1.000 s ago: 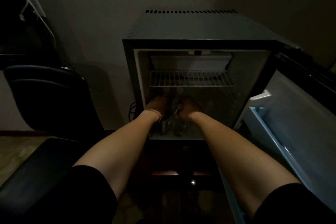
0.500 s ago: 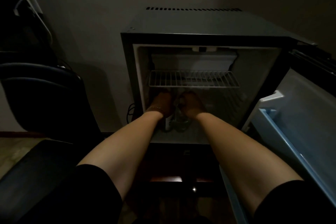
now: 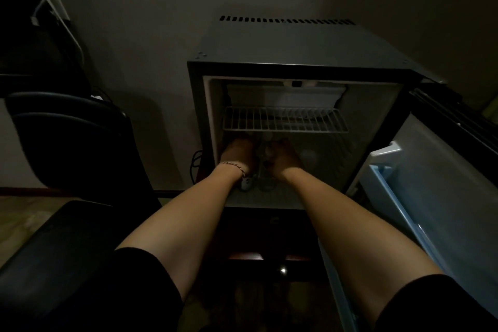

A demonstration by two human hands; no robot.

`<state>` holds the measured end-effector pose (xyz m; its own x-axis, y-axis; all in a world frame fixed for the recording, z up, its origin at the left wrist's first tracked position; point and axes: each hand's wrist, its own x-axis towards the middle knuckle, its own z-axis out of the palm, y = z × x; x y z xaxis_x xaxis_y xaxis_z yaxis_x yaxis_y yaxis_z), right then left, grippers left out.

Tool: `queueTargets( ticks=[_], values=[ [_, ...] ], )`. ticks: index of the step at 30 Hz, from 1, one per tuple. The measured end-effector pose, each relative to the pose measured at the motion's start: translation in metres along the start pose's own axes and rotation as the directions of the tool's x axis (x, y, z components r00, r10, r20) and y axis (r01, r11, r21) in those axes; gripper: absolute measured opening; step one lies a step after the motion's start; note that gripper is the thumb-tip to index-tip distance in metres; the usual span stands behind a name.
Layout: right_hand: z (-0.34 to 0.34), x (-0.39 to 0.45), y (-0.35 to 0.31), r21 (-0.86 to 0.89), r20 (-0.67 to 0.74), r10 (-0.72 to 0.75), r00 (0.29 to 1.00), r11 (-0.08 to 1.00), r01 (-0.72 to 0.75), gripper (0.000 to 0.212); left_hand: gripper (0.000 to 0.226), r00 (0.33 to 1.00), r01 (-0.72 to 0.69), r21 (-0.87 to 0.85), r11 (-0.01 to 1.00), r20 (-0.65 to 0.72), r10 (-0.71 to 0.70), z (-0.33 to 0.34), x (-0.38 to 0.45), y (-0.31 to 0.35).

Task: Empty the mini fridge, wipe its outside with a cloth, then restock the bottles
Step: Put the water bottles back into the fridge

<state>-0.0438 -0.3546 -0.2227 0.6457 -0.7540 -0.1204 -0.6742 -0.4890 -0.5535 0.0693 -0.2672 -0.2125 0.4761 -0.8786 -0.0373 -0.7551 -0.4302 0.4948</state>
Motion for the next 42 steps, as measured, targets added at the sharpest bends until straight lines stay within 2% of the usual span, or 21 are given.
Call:
queueTargets(
  ticks=[6,10,11,16,25,31,37,42],
  values=[
    [-0.026,-0.033,-0.026,-0.06,0.098,0.027,0.995,0.998,-0.021,0.057,0.031,0.995,0.031,-0.02,0.999,0.091,-0.029,-0.024,-0.029,0.011],
    [-0.037,-0.066,-0.033,-0.173,0.094,0.027,0.995,0.985,-0.011,0.025,0.021,0.991,0.006,0.066,0.998,0.133,-0.015,-0.04,-0.052,0.015],
    [-0.039,-0.072,-0.033,-0.202,0.083,0.011,0.996,0.979,0.006,0.025,0.023,0.991,-0.011,0.075,0.997,0.132,0.001,-0.044,-0.058,0.017],
    [-0.048,-0.113,-0.038,-0.304,0.092,-0.082,0.992,0.947,0.106,0.042,0.033,0.996,-0.084,0.125,0.989,0.051,0.078,-0.05,-0.096,0.025],
    [-0.065,-0.215,-0.046,-0.376,0.093,-0.255,0.963,0.886,0.271,0.039,0.04,0.995,-0.019,0.064,0.998,-0.096,0.025,-0.053,-0.199,0.05],
    [-0.086,-0.284,-0.054,-0.436,0.041,-0.313,0.949,0.849,0.299,0.045,0.039,0.985,-0.006,0.081,0.997,-0.169,0.019,-0.059,-0.27,0.074],
    [-0.13,-0.337,-0.066,-0.57,-0.145,-0.331,0.933,0.799,0.194,0.049,0.043,0.973,-0.046,0.1,0.994,-0.222,0.067,-0.08,-0.318,0.101],
    [-0.167,-0.373,-0.06,-0.64,-0.361,-0.176,0.916,0.761,-0.106,0.06,0.04,0.967,-0.087,0.11,0.99,-0.23,0.11,-0.09,-0.338,0.119]
  ],
)
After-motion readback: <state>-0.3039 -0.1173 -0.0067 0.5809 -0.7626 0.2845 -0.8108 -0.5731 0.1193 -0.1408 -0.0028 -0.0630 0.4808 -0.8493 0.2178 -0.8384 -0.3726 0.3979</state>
